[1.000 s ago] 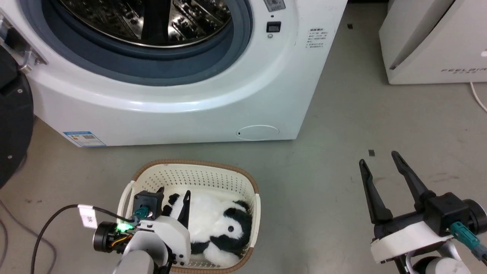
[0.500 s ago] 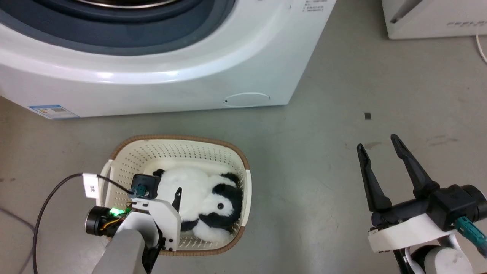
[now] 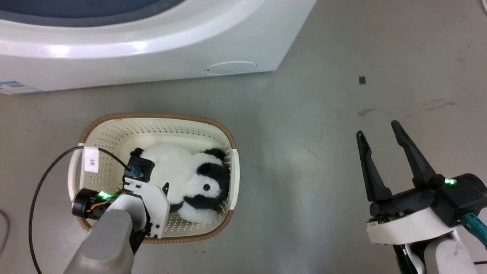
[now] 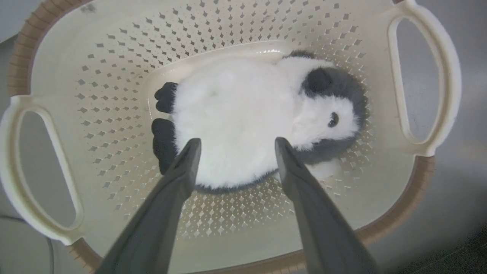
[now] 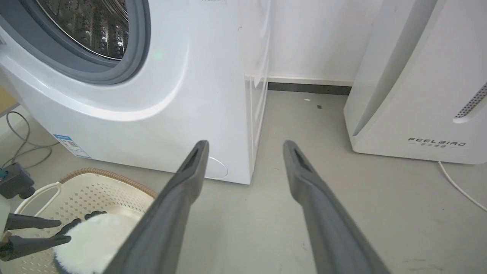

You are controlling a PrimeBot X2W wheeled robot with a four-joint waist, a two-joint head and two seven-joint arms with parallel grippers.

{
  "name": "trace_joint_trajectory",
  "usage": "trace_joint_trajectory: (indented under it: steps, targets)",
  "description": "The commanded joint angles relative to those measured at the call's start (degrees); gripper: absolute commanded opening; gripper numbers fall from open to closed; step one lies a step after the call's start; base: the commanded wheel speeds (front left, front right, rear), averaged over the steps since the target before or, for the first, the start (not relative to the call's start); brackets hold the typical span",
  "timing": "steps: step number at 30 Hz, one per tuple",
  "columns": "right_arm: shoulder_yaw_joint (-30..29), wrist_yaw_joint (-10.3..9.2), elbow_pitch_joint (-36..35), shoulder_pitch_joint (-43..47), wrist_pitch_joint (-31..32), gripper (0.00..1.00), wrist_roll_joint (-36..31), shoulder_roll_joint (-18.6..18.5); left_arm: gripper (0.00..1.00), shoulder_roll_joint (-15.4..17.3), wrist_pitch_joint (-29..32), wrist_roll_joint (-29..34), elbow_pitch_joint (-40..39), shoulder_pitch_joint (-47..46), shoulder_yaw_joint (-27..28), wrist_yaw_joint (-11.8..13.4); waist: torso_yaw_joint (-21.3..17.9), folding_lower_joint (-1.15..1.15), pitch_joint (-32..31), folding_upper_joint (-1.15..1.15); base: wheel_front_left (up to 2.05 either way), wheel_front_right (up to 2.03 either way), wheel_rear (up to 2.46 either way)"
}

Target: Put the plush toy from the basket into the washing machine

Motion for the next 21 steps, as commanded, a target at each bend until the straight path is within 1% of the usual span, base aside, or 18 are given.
trace_joint_trajectory:
  steps: [1,9,21]
  targets:
    - [0.24,-0.04,-0.48,-1.23,-0.58,1.0,0.35,-0.02,1.0,0.68,0.25,-0.49,1.42,-1.73,-0.69,-0.31,-0.75,-0.01,1.48,0.0,0.0,0.0,0.0]
    - [0.76,-0.04,-1.35,-2.13,-1.53,1.0,1.36,-0.02,1.0,3.34,0.52,-2.22,5.99,-6.68,-3.86,-0.81,-2.17,-0.01,5.91,0.0,0.0,0.0,0.0]
    - [2.16,-0.05,-2.42,-3.51,-2.96,1.0,2.78,-0.02,1.0,6.02,1.11,-5.23,12.61,-12.74,-10.28,-1.55,-4.13,-0.01,11.99,0.0,0.0,0.0,0.0]
